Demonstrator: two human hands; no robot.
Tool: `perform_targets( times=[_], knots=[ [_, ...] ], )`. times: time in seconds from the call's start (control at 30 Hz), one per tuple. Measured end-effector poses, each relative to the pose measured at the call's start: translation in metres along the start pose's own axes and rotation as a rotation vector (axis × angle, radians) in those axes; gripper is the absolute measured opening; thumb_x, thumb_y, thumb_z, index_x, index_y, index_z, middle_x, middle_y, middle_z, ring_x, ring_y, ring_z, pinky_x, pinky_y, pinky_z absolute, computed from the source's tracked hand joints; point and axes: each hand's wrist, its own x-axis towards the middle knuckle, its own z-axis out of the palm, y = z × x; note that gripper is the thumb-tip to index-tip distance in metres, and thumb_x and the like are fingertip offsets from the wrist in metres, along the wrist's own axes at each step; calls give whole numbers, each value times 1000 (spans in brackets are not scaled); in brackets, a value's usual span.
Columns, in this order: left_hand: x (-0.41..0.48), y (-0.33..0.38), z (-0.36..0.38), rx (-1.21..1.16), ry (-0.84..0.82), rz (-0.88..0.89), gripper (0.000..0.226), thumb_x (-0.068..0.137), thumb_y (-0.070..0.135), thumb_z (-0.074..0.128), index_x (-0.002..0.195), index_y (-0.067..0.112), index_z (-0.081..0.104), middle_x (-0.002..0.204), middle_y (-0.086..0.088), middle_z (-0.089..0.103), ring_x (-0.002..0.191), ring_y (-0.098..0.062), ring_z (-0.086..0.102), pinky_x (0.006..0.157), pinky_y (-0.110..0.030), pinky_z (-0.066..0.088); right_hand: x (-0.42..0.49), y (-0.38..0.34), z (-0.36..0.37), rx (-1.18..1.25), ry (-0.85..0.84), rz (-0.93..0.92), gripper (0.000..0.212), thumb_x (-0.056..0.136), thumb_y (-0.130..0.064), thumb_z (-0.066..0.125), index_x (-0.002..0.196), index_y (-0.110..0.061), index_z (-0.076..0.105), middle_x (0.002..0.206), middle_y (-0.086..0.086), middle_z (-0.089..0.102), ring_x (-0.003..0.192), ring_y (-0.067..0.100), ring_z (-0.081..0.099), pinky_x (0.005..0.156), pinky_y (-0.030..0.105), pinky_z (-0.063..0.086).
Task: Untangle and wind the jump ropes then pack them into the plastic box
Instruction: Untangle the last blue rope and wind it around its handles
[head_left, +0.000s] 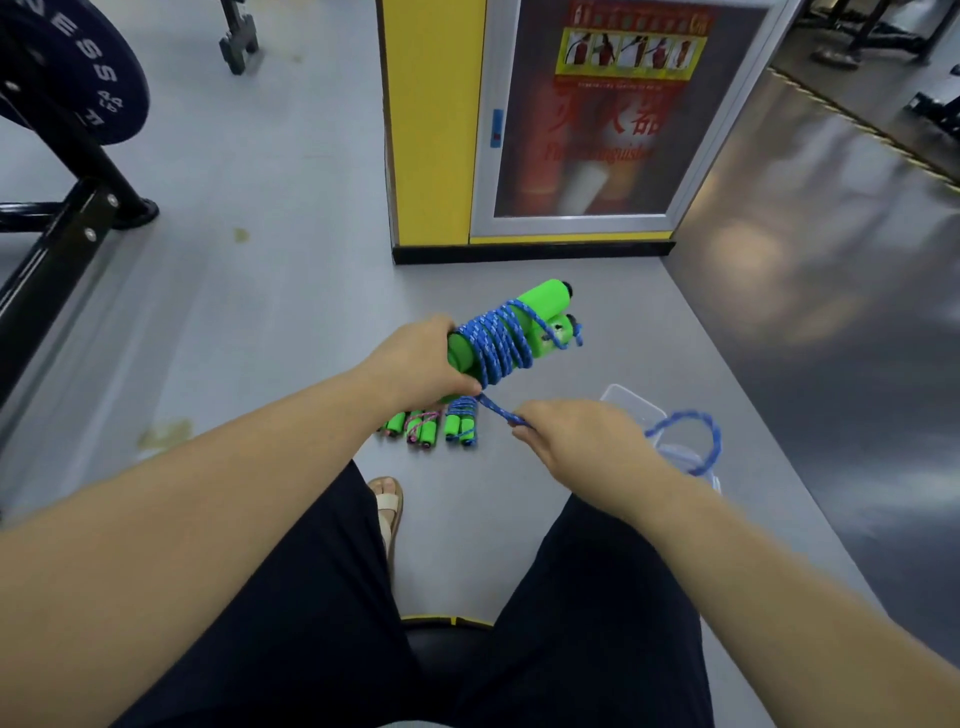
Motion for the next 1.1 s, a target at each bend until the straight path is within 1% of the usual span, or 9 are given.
perform_targets(
  times=[0.17,0.23,0.3,0.47,0.63,0.77,0.87,0.97,1.1],
  knots=[
    [-5,27,18,565,-121,152,25,83,23,62,104,10,54,73,0,45,74,-24,51,61,-31,43,18,14,-29,-208,274,-365,17,64,-35,63,53,-21,62,49,-5,53,37,17,52,39,12,15],
    [-4,36,21,625,-184,185,20,84,16,62,102,8,59,66,0,44,71,-26,53,63,-34,48,25,24,-41,-139,228,-427,16,62,-39,64,56,-24,66,51,-7,53,41,16,51,43,11,10],
    [-7,43,16,685,-209,236,25,84,16,64,109,10,59,70,-1,46,72,-25,52,64,-34,46,27,29,-57,47,114,-372,17,69,-43,69,69,-26,70,62,-12,54,55,10,53,45,21,26],
    [-13,46,9,797,-215,445,46,86,26,66,127,17,47,108,-6,61,99,-25,57,67,-28,37,29,39,-63,518,-225,-60,15,78,-36,70,74,-25,60,64,-14,52,60,-3,46,57,13,34],
    [-19,43,3,709,-247,538,49,86,24,64,128,18,39,103,-4,59,86,-21,52,65,-26,32,23,44,-53,766,-436,44,16,85,-40,58,87,-23,57,83,-4,59,72,7,51,68,19,43],
    [-19,45,-1,685,-245,686,35,87,17,58,119,17,44,99,4,52,85,-16,49,67,-27,36,12,41,-46,953,-471,127,70,58,-74,64,99,-20,50,88,6,57,65,7,49,56,19,40],
    [-18,40,-3,594,-138,870,32,82,5,60,111,14,52,108,0,53,81,-9,41,63,-26,32,6,39,-36,1072,-525,100,85,40,-89,58,102,-32,55,107,9,67,93,27,63,79,38,52],
    [-15,34,0,450,4,1053,30,68,-1,58,93,14,54,108,-10,56,65,-16,46,53,-26,34,1,34,-27,1163,-494,129,85,39,-89,59,98,-27,60,111,22,63,107,47,55,93,60,44],
    [-4,21,10,34,51,658,49,78,-9,53,122,12,49,127,-5,48,107,-20,54,85,-35,48,5,29,-24,1279,-213,207,41,76,-59,56,88,-19,57,77,-3,63,69,8,60,62,20,44]
  ],
)
